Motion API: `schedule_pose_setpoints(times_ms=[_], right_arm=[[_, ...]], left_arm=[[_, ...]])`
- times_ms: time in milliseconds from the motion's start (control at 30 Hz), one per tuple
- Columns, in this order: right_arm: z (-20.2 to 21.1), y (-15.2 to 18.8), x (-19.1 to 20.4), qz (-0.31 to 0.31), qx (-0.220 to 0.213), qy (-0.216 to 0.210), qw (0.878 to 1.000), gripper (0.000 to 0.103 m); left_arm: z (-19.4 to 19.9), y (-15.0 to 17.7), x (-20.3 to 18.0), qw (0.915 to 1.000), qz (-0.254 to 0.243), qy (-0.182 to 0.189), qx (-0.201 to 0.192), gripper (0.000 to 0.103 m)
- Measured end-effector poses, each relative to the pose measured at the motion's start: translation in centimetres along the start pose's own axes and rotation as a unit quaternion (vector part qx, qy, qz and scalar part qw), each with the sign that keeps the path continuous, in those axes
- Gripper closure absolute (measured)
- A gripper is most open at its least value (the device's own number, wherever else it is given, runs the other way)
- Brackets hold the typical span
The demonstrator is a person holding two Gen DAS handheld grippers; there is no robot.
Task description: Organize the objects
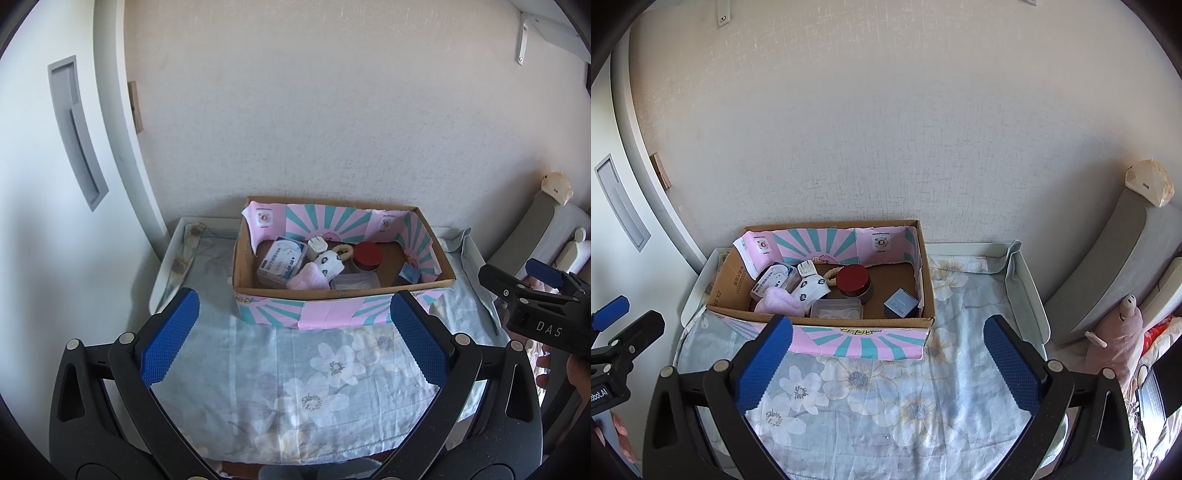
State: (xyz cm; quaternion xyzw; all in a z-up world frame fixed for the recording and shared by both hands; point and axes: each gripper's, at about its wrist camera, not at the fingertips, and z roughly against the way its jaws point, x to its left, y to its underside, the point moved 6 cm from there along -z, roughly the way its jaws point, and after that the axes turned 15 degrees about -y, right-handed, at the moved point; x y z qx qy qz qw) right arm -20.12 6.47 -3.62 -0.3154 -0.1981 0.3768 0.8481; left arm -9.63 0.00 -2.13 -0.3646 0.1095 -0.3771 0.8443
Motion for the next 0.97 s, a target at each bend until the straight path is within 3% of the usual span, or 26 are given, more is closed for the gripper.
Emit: schedule_pose_setpoints(times_ms=[533, 767, 967], right_arm=[[-0.2, -0.1, 0.0, 0.0, -0.002, 0.003, 1.0, 0.0], [-0.2, -0.1, 0.1, -0.001, -0.002, 0.004, 1.0, 0.0], [-0.5, 0.0, 0.1, 0.001, 0.0, 0.004, 1.0, 0.0]], left_arm=[[0.0, 0.0, 0.3, 0.9999, 0.008, -0.003, -0.009, 0.0], [1.2, -0.5, 1.0, 0.9964, 0.008, -0.066, -0.053, 0.0], [1.5, -0.6, 0.7, 0.9971, 0.009, -0.039, -0.066, 0.0]])
